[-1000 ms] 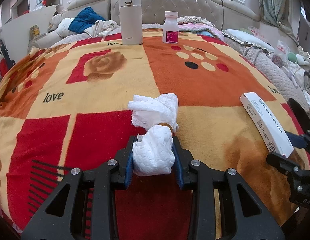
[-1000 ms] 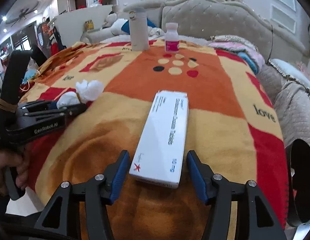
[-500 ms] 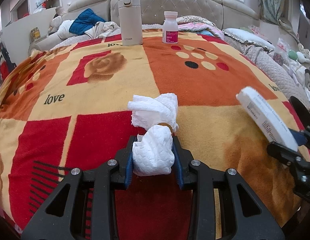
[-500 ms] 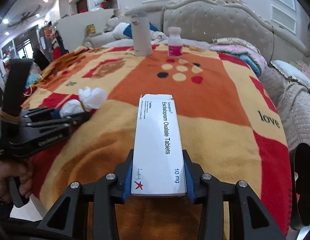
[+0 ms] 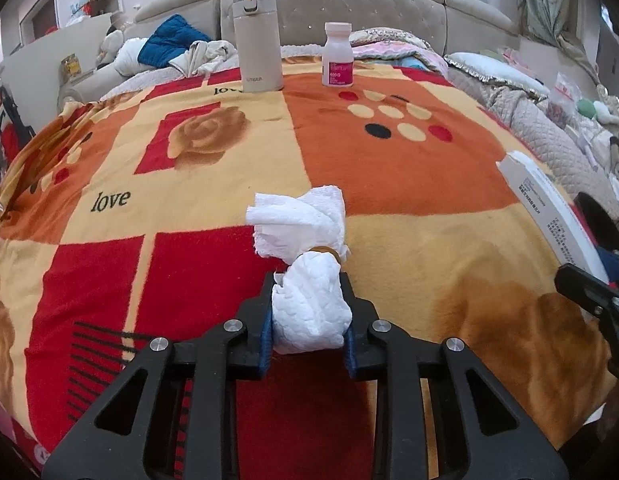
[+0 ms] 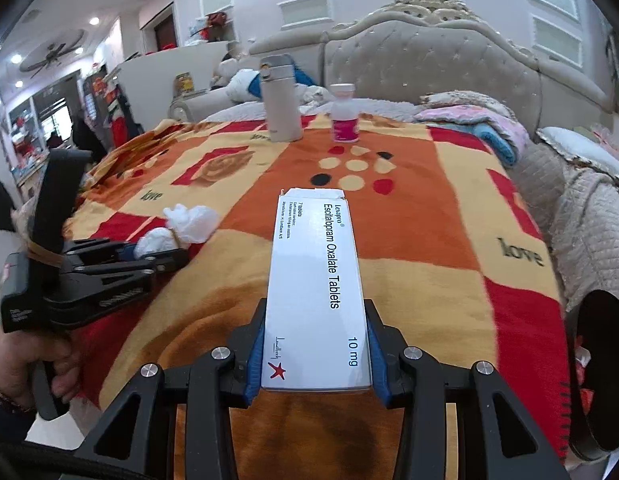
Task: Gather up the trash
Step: 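Carry the white tissues and Escitalopram box over the black bin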
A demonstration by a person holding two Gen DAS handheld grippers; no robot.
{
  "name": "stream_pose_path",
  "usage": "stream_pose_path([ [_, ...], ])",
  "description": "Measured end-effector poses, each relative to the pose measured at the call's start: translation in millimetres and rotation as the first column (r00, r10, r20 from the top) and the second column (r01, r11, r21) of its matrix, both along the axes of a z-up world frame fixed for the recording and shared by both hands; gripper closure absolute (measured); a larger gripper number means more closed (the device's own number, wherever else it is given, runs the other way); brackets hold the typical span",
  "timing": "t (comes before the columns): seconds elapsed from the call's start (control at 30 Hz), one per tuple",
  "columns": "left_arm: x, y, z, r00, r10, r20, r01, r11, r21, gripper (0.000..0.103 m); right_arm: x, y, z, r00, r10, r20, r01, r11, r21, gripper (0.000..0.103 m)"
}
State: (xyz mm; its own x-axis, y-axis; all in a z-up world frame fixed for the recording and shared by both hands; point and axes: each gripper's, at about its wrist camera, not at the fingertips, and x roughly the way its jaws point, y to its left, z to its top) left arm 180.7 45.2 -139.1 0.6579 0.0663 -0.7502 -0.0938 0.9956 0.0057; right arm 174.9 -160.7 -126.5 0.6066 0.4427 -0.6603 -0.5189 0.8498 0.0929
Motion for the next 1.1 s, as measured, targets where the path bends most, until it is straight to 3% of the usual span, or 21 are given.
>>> stream_pose_path([
  [0.6,-14,-43,35,0.998,-0.047,0.048,0.045,0.998,0.042,0.078,-4,-44,15,0.993,-0.108,0.04,0.108,0.994,0.019,0.062],
  [1.1,-14,-82,49,0.996,-0.065,0.067,0.057,0.992,0.112,0.078,-7,-69,28,0.986,-0.156,0.066,0.149,0.984,0.1,0.062],
])
